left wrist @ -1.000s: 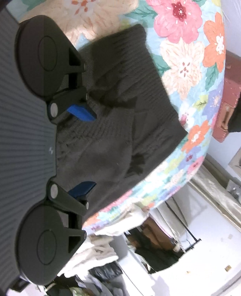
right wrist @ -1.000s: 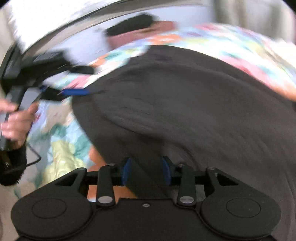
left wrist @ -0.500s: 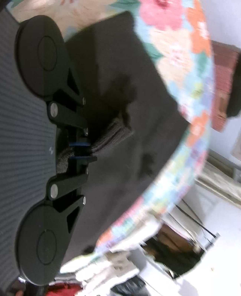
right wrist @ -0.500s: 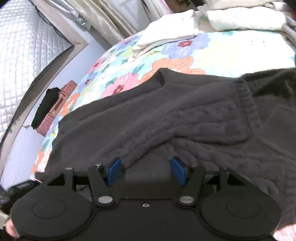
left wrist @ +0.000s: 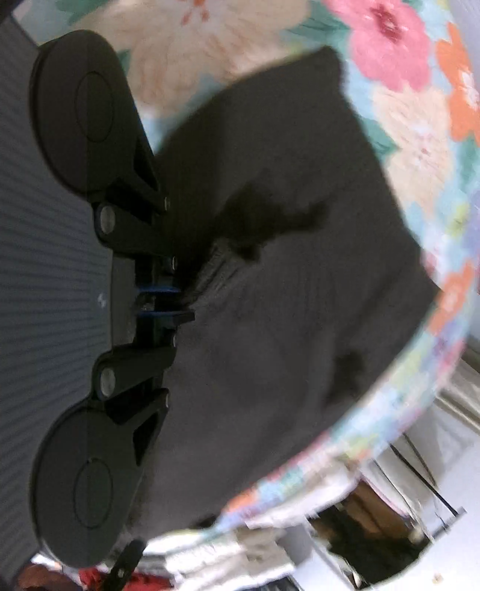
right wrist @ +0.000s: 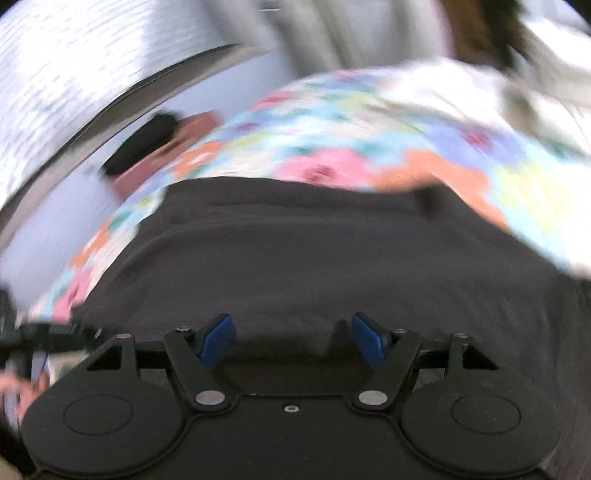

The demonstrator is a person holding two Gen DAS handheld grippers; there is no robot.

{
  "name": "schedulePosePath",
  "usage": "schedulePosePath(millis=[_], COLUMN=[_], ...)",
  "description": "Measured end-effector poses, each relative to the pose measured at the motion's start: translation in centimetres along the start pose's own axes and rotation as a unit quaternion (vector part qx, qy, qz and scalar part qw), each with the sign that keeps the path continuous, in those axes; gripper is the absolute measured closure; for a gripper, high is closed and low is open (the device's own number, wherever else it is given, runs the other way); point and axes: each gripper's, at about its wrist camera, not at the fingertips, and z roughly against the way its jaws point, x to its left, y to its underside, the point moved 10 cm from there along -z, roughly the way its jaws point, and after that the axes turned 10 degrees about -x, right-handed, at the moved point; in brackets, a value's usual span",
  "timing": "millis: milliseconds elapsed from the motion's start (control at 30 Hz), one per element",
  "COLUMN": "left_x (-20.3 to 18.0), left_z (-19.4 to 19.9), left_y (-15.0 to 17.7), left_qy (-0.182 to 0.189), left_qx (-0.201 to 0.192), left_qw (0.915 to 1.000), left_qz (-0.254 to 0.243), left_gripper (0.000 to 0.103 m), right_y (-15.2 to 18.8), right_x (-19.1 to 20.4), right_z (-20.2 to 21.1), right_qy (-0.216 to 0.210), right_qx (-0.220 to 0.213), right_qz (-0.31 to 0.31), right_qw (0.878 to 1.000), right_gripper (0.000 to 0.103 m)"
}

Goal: Fold clothes

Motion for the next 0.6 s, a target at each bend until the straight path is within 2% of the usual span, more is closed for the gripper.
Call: schedulePosePath(millis=[100, 200, 233, 300, 367, 433, 467, 500, 567, 600], left_x=[-1.4, -1.1, -0.8, -0.5, -0.3, 0.1, 0.2, 0.4, 0.8, 0.8], left_z=[0.8, 0.0, -0.4, -0.9, -1.2, -1.4, -1.4, -1.4, -1.6, -1.7], left_y=[-1.0, -0.6, -0.4, -0.4, -0.7, -0.8, -0.9, -0.8, -0.6, -0.5], left_qy=[0.009, -0.002, -0.007, -0.007, 0.002, 0.021, 0.029, 0.036, 0.039, 0.036], left_qx=[-0.025, -0.02, -0.018, -0.02, -0.026, -0.033, -0.037, -0.04, -0.04, -0.04], left_qw=[0.9993, 0.9991, 0.9991, 0.9991, 0.9995, 0.9991, 0.9984, 0.9975, 0.9967, 0.997], left_qz=[-0.025, -0.037, -0.039, -0.037, -0.018, 0.015, 0.032, 0.047, 0.058, 0.054], left_gripper=[0.094, 0.091, 0.085, 0.078, 0.071, 0.059, 0.048, 0.044, 0.044, 0.048], right_y=[-3.5, -6.8, -7.5, -8.4, -8.4, -7.9, -7.5, -7.2, -6.8, -6.6], right_x=[3.4, 6.4, 7.4, 9.2, 10.2, 11.0, 11.3, 11.5, 11.7, 11.7], right_z=[-3.2, -7.7, -9.1, -12.3, -15.0, -17.2, -18.0, -18.9, -20.2, -20.7], right_qy=[-0.046, -0.069, -0.077, -0.091, -0.089, -0.081, -0.074, -0.067, -0.048, -0.041], right_qx=[0.022, 0.045, 0.054, 0.076, 0.089, 0.1, 0.105, 0.104, 0.102, 0.103], right_qz=[0.076, 0.136, 0.147, 0.16, 0.175, 0.191, 0.199, 0.208, 0.231, 0.243], right_qw=[0.996, 0.987, 0.985, 0.98, 0.977, 0.973, 0.972, 0.97, 0.966, 0.964], right_gripper=[0.029, 0.035, 0.039, 0.064, 0.071, 0.07, 0.07, 0.07, 0.068, 0.066])
